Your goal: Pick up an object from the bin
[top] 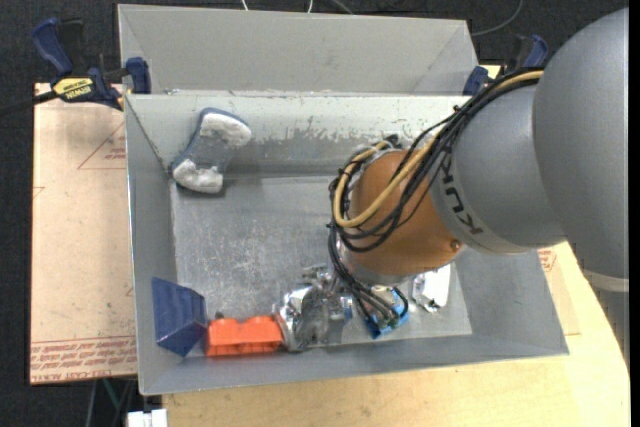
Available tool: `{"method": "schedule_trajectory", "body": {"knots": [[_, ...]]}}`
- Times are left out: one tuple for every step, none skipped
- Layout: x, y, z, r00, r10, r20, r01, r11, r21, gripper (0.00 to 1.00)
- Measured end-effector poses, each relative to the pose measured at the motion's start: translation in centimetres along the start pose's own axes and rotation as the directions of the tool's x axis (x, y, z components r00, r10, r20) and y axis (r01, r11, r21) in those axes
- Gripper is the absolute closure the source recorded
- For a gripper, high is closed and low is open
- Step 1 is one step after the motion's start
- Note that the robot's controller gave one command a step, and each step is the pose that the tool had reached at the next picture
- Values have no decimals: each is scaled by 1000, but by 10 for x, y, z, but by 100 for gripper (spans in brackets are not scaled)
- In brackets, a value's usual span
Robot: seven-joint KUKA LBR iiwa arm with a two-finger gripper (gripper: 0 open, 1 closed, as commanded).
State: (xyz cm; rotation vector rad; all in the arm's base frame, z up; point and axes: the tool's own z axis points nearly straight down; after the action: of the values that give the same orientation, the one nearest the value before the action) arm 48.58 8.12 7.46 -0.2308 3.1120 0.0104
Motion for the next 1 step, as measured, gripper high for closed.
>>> {"method": "schedule_trajectory", "body": {"knots": [[0, 0, 0, 1000, 0, 0, 0, 1000, 0, 100]]}}
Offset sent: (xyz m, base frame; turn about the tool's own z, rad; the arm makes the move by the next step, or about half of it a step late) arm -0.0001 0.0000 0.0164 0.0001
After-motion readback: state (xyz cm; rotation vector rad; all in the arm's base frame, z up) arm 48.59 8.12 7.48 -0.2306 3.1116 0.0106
